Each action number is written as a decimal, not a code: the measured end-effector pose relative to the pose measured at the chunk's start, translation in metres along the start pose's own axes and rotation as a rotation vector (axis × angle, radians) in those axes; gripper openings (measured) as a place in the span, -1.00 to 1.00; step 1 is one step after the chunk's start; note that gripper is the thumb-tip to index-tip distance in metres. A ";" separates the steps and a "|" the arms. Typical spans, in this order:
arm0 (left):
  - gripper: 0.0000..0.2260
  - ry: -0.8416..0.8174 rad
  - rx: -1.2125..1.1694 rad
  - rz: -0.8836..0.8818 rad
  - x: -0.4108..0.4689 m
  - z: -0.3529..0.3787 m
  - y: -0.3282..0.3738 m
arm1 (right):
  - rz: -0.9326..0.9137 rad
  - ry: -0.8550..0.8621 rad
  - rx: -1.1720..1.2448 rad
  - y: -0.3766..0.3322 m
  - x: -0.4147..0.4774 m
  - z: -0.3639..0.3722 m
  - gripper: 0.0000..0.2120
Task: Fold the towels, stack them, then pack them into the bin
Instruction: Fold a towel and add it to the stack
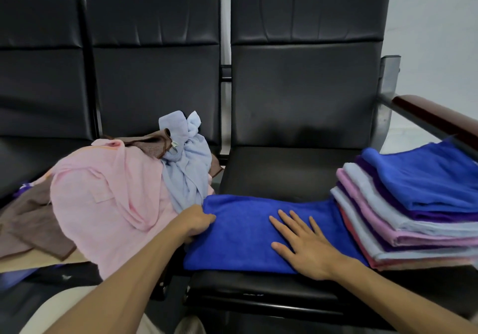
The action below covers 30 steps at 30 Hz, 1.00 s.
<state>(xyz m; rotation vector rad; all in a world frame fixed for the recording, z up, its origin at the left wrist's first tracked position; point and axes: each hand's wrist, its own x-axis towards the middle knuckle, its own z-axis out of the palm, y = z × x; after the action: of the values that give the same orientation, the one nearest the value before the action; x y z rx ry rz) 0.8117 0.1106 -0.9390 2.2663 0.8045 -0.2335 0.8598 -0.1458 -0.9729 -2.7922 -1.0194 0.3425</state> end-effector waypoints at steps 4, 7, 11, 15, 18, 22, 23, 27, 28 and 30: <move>-0.66 -0.049 -0.159 -0.032 0.004 -0.001 -0.003 | -0.007 -0.058 -0.020 0.002 -0.005 -0.002 -0.08; -0.61 -0.022 -0.172 -0.015 0.006 0.001 -0.003 | -0.007 -0.084 -0.018 0.004 -0.009 -0.004 -0.07; -0.73 0.088 -0.125 0.066 0.001 0.001 0.001 | -0.006 -0.110 -0.008 0.006 -0.014 -0.006 -0.05; -0.74 0.108 -0.204 0.118 -0.002 0.001 0.003 | 0.001 -0.137 0.027 0.005 -0.014 -0.010 0.00; -0.75 0.081 -0.269 0.142 0.000 0.001 -0.001 | 0.007 -0.159 0.034 0.007 -0.012 -0.011 -0.09; -0.80 0.031 -0.249 0.139 -0.004 -0.005 -0.004 | 0.011 -0.160 0.017 0.007 -0.012 -0.010 -0.34; -0.76 0.005 -0.235 0.123 -0.005 -0.007 -0.005 | 0.011 -0.160 0.018 0.008 -0.012 -0.010 -0.36; -0.48 -0.082 -0.284 0.161 -0.013 -0.011 -0.008 | 0.011 -0.146 0.017 0.006 -0.012 -0.012 -0.37; -0.42 -0.087 -0.277 0.196 -0.015 -0.013 -0.008 | 0.013 -0.140 0.009 0.004 -0.012 -0.012 -0.37; -0.42 -0.091 -0.245 0.269 -0.022 -0.017 -0.006 | 0.019 -0.129 -0.016 0.001 -0.013 -0.013 -0.37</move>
<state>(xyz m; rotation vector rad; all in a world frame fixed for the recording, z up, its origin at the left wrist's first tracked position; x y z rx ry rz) 0.7896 0.1147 -0.9217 2.0869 0.4472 -0.1054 0.8542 -0.1557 -0.9588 -2.8278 -1.0263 0.5258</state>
